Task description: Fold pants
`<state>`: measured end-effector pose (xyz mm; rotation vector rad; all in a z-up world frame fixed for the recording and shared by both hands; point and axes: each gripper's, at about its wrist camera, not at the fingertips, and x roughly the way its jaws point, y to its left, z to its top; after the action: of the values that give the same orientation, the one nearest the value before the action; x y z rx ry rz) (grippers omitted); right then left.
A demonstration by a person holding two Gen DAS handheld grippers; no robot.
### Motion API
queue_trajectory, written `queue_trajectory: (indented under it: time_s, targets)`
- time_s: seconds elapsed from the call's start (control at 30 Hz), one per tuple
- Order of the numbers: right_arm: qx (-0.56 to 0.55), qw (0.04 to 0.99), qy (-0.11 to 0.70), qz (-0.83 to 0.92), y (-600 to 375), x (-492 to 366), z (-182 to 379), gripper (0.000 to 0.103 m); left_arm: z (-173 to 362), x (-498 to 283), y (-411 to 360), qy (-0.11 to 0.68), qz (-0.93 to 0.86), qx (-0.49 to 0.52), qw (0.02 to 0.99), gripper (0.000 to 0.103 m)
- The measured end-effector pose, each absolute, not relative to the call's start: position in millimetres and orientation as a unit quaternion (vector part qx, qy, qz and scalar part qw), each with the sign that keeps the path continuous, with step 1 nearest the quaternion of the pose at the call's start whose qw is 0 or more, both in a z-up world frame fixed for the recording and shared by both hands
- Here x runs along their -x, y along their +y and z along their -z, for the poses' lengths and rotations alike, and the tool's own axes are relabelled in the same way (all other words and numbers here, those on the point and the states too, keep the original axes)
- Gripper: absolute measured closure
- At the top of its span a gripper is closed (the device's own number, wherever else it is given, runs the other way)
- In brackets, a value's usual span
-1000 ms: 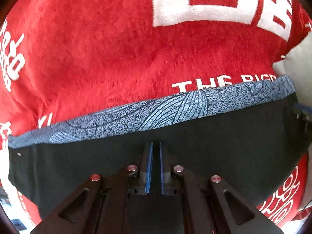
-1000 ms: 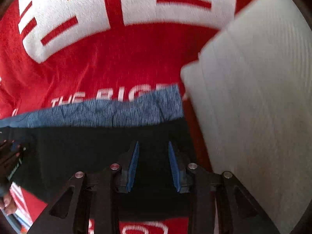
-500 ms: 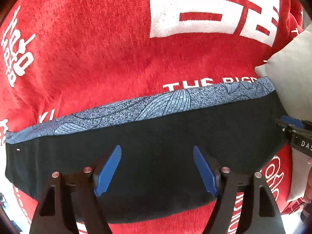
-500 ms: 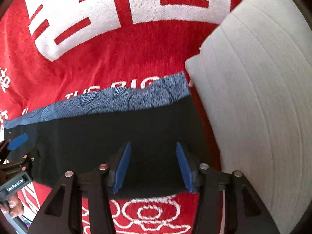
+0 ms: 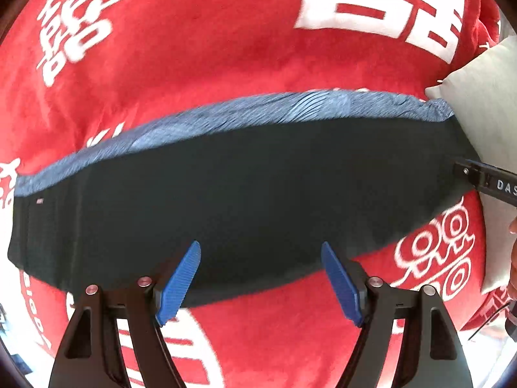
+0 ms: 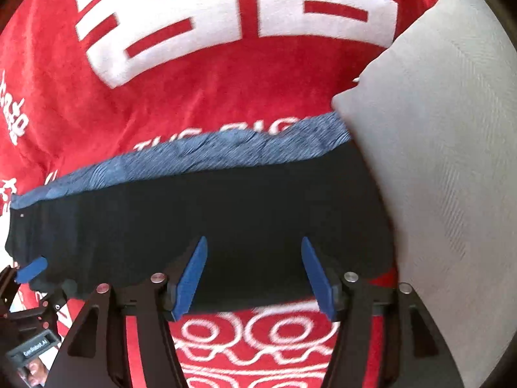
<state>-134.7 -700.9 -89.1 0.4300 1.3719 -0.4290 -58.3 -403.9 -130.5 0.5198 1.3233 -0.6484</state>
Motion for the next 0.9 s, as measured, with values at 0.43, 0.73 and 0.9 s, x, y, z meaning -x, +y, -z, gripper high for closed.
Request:
queue_trajectory:
  time_s: [0.43, 0.73, 0.9]
  targets:
    - [-0.272, 0.724, 0.6, 0.202, -587.3, 150.4, 73.3, 0.035, 114.1, 13.1, -291.6, 0.595, 0.302, -0.231, 0.708, 0.025]
    - [-0.365, 0.722, 0.567, 0.158, -489.6, 133.7, 82.4, 0.034, 115.1, -49.0, -189.3, 0.602, 0.262, -0.201, 0.727, 0.025]
    - [-0.377, 0.72, 0.566, 0.139, -436.6, 121.0, 99.5, 0.034, 121.9, -74.5, -145.6, 0.603, 0.239, -0.19, 0.737, 0.025]
